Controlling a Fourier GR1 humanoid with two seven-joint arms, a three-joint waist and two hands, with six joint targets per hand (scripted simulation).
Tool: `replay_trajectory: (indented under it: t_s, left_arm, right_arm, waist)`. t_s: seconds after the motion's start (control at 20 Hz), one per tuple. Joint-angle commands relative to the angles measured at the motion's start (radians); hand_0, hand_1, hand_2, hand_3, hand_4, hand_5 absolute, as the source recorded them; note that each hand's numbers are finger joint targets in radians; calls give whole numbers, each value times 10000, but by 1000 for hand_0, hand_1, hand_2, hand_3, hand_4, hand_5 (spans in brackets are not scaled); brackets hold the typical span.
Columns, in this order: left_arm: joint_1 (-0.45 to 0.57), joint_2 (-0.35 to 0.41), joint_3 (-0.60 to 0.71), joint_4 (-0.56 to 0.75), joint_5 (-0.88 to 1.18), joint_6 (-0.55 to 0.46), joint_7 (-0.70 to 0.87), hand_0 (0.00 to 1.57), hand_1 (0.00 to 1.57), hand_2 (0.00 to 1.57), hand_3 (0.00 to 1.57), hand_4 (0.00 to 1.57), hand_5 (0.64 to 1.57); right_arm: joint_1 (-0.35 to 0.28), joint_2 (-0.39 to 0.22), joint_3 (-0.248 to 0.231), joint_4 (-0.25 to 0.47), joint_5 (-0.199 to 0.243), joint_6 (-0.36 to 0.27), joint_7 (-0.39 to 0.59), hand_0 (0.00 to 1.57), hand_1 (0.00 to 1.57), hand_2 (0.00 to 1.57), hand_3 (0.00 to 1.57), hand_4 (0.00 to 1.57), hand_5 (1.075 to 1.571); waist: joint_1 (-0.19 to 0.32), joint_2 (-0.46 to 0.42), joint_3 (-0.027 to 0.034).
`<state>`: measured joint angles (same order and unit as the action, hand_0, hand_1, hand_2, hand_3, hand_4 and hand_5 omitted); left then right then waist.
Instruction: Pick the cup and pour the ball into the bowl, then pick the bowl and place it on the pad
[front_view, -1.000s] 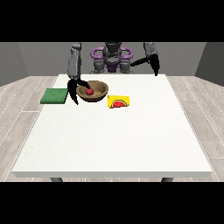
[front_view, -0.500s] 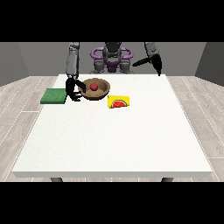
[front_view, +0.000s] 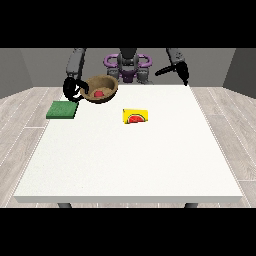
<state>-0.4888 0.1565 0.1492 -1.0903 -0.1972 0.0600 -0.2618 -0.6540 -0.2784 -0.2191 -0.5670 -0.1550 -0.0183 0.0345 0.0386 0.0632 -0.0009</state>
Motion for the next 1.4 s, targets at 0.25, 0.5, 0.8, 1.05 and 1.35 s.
replay_trajectory:
  t_s: [0.25,0.5,0.8,1.05,1.35]
  left_arm:
    - [-12,-562,-384,-721,-332,841,-53,0,0,0,0,0,1569]
    - [821,-385,-53,306,-182,830,-1491,0,0,0,0,0,1565]
    - [-1014,-627,-290,-498,-537,1616,-1423,0,0,0,0,0,1565]
    - [-965,-696,-932,-2044,-1078,1821,-834,0,0,0,0,0,1565]
    - [-223,-787,-1246,-3624,-1071,1732,-438,0,0,0,0,0,1563]
  right_arm:
    - [206,-1955,-1217,152,-1080,1822,10,1571,1571,1571,1571,1067,1557]
    - [773,-1750,-953,-443,-1017,1964,-2,1571,1571,1571,1571,1067,1557]
    - [-200,-2943,-1964,323,-1737,2895,-768,1571,1571,1571,1441,1024,1562]
    - [-177,-4326,-2521,1223,-1737,3506,-1916,1571,1571,1571,1192,1008,1567]
    - [-155,-5207,-2705,1911,-1560,4012,-2878,1571,1571,1571,0,1035,1569]
  waist:
    - [62,759,18]
    - [-512,680,7]
    - [-125,3092,20]
    - [319,4054,34]
    - [306,4643,40]
